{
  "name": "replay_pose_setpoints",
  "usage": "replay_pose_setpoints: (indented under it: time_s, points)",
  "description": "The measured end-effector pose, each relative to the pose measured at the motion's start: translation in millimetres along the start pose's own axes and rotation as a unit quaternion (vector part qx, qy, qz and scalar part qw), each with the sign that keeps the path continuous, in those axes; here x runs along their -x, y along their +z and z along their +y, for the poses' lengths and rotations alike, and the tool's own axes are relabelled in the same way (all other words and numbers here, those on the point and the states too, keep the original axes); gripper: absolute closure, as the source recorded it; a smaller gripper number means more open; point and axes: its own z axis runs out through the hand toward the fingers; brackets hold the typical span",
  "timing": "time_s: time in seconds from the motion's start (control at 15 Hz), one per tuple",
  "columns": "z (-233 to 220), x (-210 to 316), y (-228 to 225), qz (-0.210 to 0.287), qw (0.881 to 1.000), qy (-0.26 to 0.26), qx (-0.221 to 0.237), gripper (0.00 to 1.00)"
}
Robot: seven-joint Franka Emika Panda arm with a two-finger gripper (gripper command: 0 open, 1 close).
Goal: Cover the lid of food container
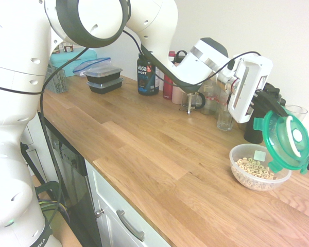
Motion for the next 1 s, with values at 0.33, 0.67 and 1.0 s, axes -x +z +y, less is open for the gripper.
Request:
replay_pose_setpoints:
  time_s: [0.33, 0.67, 1.0]
  points:
    - [-9, 13, 1, -0.010, 1.000, -0.012, 0.003, 1.00]
    - [-11, 17, 2, -0.014, 1.000, -0.016, 0.007, 1.00]
    - [-11, 19, -7, -0.014, 1.000, -0.017, -0.003, 0.00]
